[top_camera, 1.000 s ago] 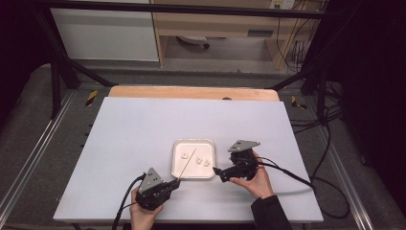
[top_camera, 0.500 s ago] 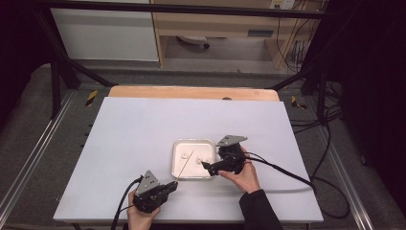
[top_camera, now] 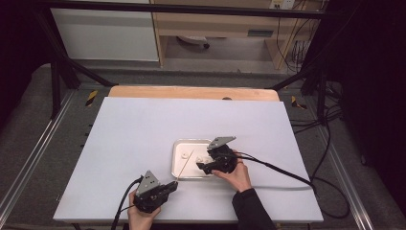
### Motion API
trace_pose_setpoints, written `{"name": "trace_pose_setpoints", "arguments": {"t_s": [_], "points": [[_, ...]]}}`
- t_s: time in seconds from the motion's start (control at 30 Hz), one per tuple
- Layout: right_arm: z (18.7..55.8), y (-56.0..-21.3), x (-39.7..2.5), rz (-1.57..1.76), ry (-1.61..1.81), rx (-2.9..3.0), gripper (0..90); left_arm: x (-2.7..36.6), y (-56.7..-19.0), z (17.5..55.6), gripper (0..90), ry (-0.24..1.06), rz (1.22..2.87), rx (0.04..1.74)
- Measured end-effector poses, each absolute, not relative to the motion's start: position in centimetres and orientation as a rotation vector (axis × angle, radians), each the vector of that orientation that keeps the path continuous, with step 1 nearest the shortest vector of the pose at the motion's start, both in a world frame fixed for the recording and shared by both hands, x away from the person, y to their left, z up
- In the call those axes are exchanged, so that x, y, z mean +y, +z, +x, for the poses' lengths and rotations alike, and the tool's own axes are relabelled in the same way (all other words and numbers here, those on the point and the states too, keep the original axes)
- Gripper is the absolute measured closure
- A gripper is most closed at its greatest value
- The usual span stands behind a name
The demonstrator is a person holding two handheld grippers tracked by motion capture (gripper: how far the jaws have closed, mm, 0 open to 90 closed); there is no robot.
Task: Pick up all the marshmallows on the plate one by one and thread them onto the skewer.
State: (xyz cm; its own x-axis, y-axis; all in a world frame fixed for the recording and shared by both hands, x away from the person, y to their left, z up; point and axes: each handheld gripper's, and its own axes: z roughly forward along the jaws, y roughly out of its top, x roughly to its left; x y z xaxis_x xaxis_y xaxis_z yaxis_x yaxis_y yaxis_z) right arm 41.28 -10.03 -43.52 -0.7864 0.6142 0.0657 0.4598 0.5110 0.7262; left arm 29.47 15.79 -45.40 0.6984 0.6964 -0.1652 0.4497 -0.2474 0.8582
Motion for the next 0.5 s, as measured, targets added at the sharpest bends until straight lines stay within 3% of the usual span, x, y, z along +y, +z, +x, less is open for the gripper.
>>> {"name": "trace_pose_setpoints", "arguments": {"t_s": [0.3,0.5], "points": [[41.59,-44.23,-10.03,0.895,1.053,2.563,50.3,15.58,-45.39,29.5,88.1,0.309,1.895,0.886],[41.66,-44.48,-10.04,0.911,1.05,2.568,57.1,15.52,-45.4,29.5,88.1,0.31,1.897,0.883]]}}
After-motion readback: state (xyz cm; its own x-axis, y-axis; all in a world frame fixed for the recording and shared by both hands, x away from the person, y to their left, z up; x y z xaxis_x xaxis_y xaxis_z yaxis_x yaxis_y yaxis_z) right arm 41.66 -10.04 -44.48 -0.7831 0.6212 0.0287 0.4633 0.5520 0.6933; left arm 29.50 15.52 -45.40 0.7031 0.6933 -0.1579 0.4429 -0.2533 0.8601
